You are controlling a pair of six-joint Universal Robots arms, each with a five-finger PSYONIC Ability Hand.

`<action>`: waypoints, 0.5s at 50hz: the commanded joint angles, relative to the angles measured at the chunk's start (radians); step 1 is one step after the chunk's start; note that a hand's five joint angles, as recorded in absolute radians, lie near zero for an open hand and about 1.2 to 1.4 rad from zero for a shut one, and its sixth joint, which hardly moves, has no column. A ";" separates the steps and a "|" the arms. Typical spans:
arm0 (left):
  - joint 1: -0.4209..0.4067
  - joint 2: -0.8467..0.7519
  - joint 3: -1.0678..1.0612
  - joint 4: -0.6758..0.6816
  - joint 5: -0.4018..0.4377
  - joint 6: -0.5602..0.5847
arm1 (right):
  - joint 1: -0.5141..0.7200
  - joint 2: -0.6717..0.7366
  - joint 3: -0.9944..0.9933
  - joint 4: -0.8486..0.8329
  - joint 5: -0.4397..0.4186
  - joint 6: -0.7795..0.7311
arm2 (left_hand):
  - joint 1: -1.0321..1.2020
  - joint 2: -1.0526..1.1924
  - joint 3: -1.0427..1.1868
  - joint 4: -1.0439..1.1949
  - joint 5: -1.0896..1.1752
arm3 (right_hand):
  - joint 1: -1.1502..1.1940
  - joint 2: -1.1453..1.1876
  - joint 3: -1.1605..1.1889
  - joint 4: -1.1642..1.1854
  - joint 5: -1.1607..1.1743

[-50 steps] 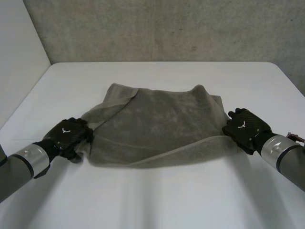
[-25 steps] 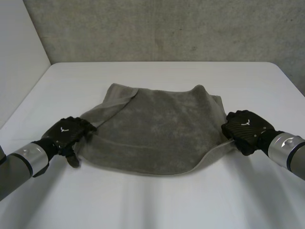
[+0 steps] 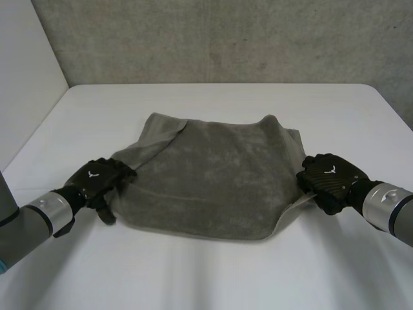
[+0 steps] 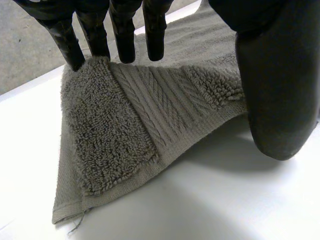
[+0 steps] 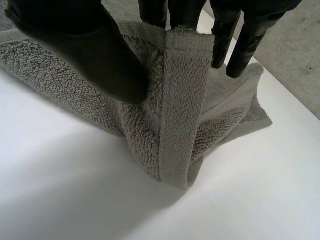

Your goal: Fold the towel.

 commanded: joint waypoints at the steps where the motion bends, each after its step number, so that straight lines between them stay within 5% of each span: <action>1: -0.007 -0.006 0.008 0.016 -0.002 0.004 | -0.002 0.000 0.001 0.000 0.000 0.000 | 0.248 0.285 -0.042 -0.056 0.299 | 0.097 0.115 -0.050 -0.078 0.073; 6: -0.002 0.014 0.005 0.016 -0.002 0.002 | -0.009 -0.006 -0.009 0.003 0.005 0.006 | 0.706 0.743 -0.042 -0.056 0.757 | 0.097 0.115 -0.050 -0.078 0.073; 18: 0.004 0.210 -0.034 -0.042 -0.002 -0.041 | -0.091 -0.152 -0.039 0.146 -0.060 0.018 | 0.707 0.744 -0.042 -0.056 0.758 | 0.097 0.115 -0.050 -0.078 0.073; 25: -0.040 0.406 -0.027 -0.136 -0.003 -0.209 | -0.097 -0.271 -0.075 0.233 -0.164 0.107 | 0.704 0.741 -0.042 -0.056 0.755 | 0.097 0.115 -0.050 -0.078 0.073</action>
